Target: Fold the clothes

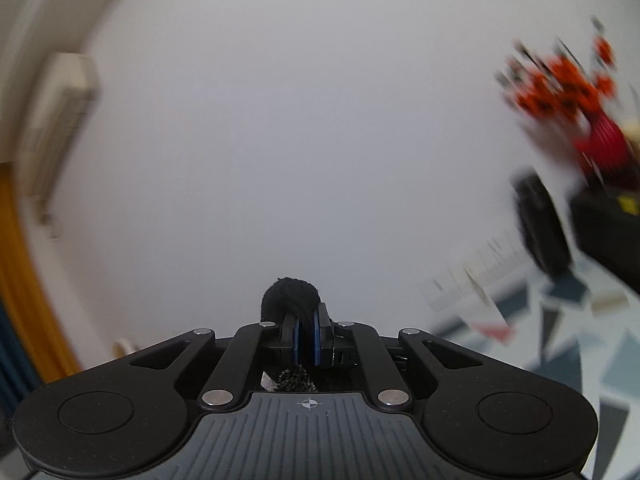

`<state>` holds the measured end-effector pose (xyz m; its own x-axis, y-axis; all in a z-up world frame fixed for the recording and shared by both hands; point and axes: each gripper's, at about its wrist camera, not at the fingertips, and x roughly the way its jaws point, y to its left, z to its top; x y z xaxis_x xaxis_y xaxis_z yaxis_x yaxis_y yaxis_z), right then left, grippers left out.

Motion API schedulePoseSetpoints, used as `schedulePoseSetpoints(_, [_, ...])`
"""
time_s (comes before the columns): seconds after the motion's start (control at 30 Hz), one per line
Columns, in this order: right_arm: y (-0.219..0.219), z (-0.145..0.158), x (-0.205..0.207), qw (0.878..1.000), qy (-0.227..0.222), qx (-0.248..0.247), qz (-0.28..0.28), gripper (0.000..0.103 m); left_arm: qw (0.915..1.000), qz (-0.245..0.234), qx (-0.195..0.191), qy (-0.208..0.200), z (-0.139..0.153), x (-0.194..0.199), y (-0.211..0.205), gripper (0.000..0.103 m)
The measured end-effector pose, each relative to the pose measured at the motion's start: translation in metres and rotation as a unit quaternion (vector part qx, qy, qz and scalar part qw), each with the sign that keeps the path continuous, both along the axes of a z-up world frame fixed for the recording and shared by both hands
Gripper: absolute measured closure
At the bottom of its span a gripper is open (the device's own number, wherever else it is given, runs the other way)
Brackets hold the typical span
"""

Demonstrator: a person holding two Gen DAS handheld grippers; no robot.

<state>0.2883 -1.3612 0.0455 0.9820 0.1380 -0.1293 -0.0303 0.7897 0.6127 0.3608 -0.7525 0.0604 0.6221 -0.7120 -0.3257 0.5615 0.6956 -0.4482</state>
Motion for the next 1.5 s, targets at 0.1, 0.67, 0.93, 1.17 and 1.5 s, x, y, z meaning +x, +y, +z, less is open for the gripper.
schedulePoseSetpoints(0.1, [0.008,-0.012,0.022,1.0,0.031,0.005,-0.004,0.097,0.9998,0.008,0.01,0.014,-0.012,0.011,0.006,0.089])
schedulePoseSetpoints(0.67, [-0.032,-0.016,0.271,0.975,0.089,-0.077,-0.188,0.07,0.9978,0.039,0.054,0.007,-0.004,0.268,-0.092,0.035])
schedulePoseSetpoints(0.93, [-0.02,-0.126,0.289,0.951,0.239,0.021,-0.193,0.036,0.9875,0.018,0.125,0.095,-0.052,0.264,-0.067,0.029])
schedulePoseSetpoints(1.17, [0.022,-0.172,0.241,0.943,0.3,0.014,-0.144,0.03,0.9759,0.001,0.168,0.139,-0.082,0.199,-0.015,0.016])
schedulePoseSetpoints(1.5, [0.056,-0.193,0.202,0.928,0.357,0.018,-0.109,0.025,0.9599,0.007,0.201,0.196,-0.123,0.158,-0.017,0.015])
